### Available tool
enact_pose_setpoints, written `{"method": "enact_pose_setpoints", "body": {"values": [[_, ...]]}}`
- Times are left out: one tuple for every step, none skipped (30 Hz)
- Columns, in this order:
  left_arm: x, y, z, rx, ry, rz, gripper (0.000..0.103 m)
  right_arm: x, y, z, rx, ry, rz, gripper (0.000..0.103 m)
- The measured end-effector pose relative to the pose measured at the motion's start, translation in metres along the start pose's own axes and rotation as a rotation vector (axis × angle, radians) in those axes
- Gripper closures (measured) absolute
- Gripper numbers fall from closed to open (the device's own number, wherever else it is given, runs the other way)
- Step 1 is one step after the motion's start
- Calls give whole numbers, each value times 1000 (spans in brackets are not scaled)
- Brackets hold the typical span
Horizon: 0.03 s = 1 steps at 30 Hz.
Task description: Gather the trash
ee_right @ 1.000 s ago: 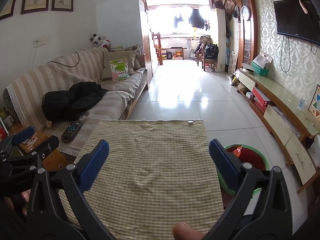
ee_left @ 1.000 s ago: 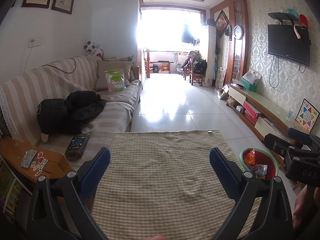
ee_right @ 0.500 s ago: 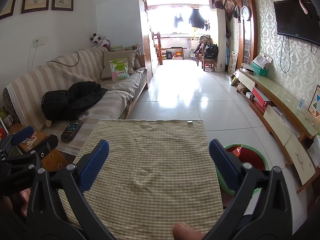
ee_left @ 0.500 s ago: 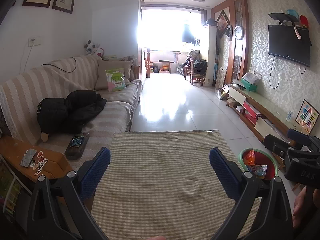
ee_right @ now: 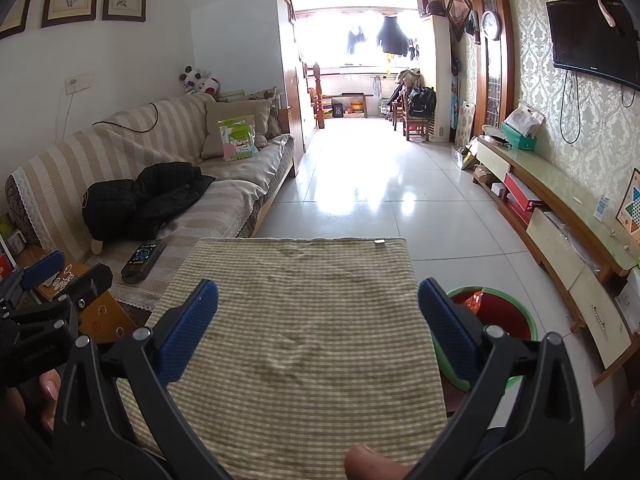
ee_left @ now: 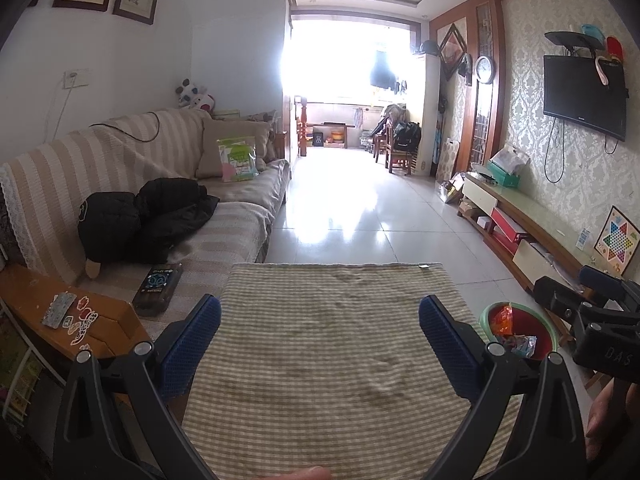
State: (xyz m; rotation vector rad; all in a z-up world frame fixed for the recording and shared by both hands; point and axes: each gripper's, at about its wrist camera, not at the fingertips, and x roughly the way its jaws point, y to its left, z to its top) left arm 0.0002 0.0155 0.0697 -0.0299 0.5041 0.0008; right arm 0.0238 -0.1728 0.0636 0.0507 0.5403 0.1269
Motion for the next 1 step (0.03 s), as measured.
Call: {"method": "enact_pose_setpoints", "body": {"values": [[0, 0, 1, 0, 2, 3, 8, 0, 0, 0, 1, 0, 0, 5]]}}
